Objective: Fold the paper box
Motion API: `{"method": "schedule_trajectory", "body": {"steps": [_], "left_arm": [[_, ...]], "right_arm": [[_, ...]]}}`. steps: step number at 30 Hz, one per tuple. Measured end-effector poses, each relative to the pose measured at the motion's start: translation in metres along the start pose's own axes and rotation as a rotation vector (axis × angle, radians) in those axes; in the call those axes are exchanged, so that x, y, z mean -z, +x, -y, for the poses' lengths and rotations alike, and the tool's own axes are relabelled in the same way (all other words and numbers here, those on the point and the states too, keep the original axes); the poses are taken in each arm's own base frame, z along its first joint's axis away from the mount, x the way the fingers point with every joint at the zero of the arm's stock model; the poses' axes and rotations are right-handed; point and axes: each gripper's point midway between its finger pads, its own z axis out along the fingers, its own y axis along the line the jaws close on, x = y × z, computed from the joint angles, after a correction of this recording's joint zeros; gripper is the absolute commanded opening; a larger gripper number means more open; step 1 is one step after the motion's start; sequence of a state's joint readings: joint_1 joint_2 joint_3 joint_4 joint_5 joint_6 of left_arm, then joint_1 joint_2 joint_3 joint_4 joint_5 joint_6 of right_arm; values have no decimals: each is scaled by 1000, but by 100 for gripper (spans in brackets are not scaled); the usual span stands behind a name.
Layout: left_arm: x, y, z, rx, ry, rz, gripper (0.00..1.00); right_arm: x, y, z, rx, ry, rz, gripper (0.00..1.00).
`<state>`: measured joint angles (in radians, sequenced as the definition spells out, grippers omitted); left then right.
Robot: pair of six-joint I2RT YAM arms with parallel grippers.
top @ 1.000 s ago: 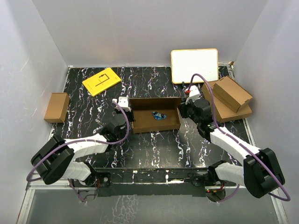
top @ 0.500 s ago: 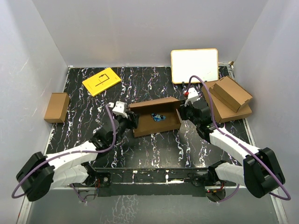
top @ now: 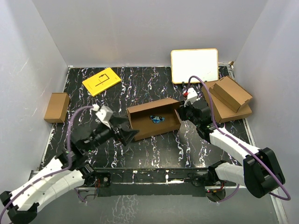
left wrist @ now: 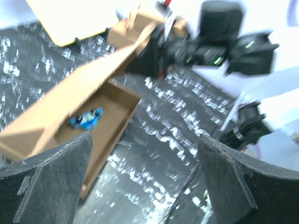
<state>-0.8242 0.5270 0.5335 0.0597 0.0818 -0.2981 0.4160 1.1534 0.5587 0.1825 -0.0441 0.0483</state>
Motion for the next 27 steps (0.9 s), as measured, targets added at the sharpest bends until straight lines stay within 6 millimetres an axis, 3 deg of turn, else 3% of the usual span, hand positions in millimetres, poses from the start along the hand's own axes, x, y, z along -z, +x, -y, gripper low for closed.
{"method": "schedule_trajectory", "body": {"steps": [3, 6, 8, 9, 13, 16, 18, 21, 23, 27], "left_arm": [[9, -55, 25, 11, 53, 55, 89], [6, -115, 41, 22, 60, 112, 81], [-8, -141, 44, 41, 34, 116, 77], [-16, -145, 43, 48, 21, 106, 75], [-62, -130, 22, 62, -83, -28, 66], [-99, -97, -10, 74, -170, -163, 55], [-111, -74, -37, 106, -222, -239, 54], [-117, -44, -82, 181, -291, -319, 54], [-115, -32, -99, 221, -318, -341, 54], [-118, -23, -104, 273, -287, -352, 53]], "right_arm": [[0, 0, -1, 5, -10, -1, 12], [0, 0, 0, 13, -18, -1, 12], [0, 0, 0, 16, -23, -2, 12], [0, 0, -1, 16, -25, -2, 13], [0, 1, -2, 16, -35, -2, 14], [1, 1, -2, 17, -41, -4, 15], [1, 3, -2, 17, -43, -8, 15], [1, 10, -2, 18, -49, -22, 17], [2, 12, -3, 21, -57, -29, 18], [3, 17, -4, 34, -67, -49, 21]]}}
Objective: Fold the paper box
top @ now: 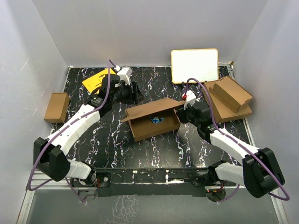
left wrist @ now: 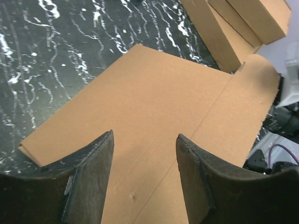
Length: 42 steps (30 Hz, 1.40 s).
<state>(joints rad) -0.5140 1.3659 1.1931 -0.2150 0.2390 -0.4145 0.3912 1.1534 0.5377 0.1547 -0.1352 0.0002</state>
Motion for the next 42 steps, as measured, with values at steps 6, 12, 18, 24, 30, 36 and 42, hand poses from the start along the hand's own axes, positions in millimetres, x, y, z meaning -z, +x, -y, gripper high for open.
{"method": "schedule_trajectory", "body": {"steps": [6, 12, 18, 24, 30, 36, 42], "left_arm": [[-11, 16, 7, 28, 78, -39, 52], [-28, 56, -10, 69, 62, -131, 52], [-31, 73, -20, 92, 51, -161, 52], [-34, 76, -21, 93, 63, -153, 51], [-36, 92, -27, 107, 63, -172, 51], [-39, 97, -30, 111, 60, -176, 51], [-43, 102, -34, 118, 60, -175, 51]], "right_arm": [[3, 12, 2, 38, -2, -38, 36], [15, 16, 13, 146, 14, -70, 55], [36, 29, 27, 346, 3, -143, 60], [62, 45, 36, 473, -93, -259, 63], [88, 40, 41, 522, -186, -307, 66], [110, 18, 18, 575, -343, -290, 67], [127, 3, -5, 577, -479, -279, 67]]}}
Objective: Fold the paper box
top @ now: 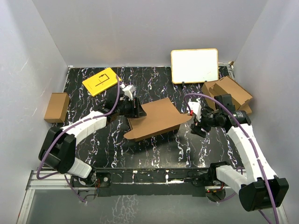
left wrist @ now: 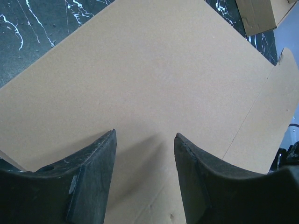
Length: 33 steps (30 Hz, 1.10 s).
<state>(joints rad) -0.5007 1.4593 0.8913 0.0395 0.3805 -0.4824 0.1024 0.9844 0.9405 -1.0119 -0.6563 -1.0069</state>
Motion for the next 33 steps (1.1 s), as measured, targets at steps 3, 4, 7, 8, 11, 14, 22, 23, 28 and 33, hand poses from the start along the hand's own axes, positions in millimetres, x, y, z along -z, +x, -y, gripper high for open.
{"method": "schedule_trajectory", "body": {"steps": [3, 4, 7, 8, 11, 14, 22, 23, 28, 33], "left_arm": [[-3, 0, -1, 0, 4, 4, 51], [-4, -1, -1, 0, 6, 8, 51], [-6, -1, -2, 2, 12, 10, 50], [-7, -2, -1, 2, 14, 12, 50], [-8, -2, -1, 2, 18, 16, 49], [-9, -1, -2, 6, 24, 19, 49], [-10, 5, -4, 25, 35, 11, 48], [-10, 6, -4, 29, 34, 9, 48], [-12, 13, -7, 38, 36, -7, 48], [-13, 21, -9, 52, 35, -29, 48]], "right_arm": [[3, -10, -7, -13, -54, 25, 64], [3, -14, -6, -19, -63, 39, 60], [-1, -28, -4, -68, -96, 79, 46], [-4, -33, -2, -91, -112, 89, 43], [-19, -52, 9, -148, -155, 117, 35], [-42, -65, 19, -196, -188, 131, 30], [-91, -53, 30, -312, -235, 58, 26], [-95, -50, 31, -322, -232, 47, 26], [-107, -33, 38, -344, -201, -7, 25], [-119, -13, 35, -370, -199, -61, 25]]}}
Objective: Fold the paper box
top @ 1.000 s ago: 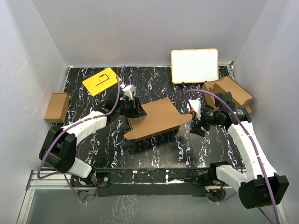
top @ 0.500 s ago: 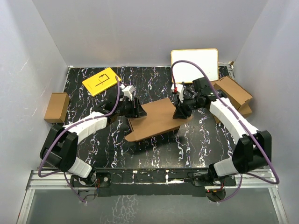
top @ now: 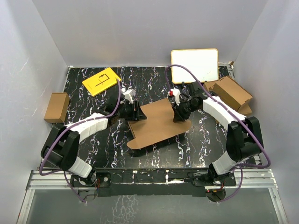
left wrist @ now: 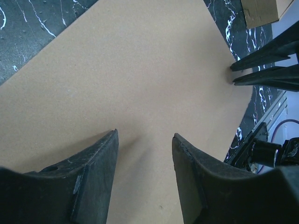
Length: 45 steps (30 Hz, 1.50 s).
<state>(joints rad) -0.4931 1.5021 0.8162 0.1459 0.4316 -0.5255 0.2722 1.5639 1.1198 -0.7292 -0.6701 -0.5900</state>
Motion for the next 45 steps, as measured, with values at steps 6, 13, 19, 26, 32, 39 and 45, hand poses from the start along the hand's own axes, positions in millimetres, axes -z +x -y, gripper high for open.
{"method": "schedule_trajectory", "body": {"steps": [6, 13, 19, 26, 32, 39, 45], "left_arm": [[-1, 5, -3, 11, -7, -20, 48], [8, 8, 2, 30, -12, -38, 48], [39, -8, 32, 31, 53, 47, 36], [53, 33, 28, 120, 89, 37, 32], [43, 67, 5, 202, 35, -46, 31], [37, 68, -1, 204, 13, -46, 32], [38, 67, -2, 190, 9, -41, 38]], "right_arm": [[-13, 15, 5, -37, -4, -36, 25], [-15, 14, 2, -39, -27, -25, 27], [-10, 2, -11, -12, -85, 30, 28], [-12, -11, -24, -22, -147, 114, 24], [-30, 6, -17, -108, -157, 71, 22], [-31, 5, -16, -131, -150, 79, 23], [-28, 2, -17, -135, -173, 101, 24]]}}
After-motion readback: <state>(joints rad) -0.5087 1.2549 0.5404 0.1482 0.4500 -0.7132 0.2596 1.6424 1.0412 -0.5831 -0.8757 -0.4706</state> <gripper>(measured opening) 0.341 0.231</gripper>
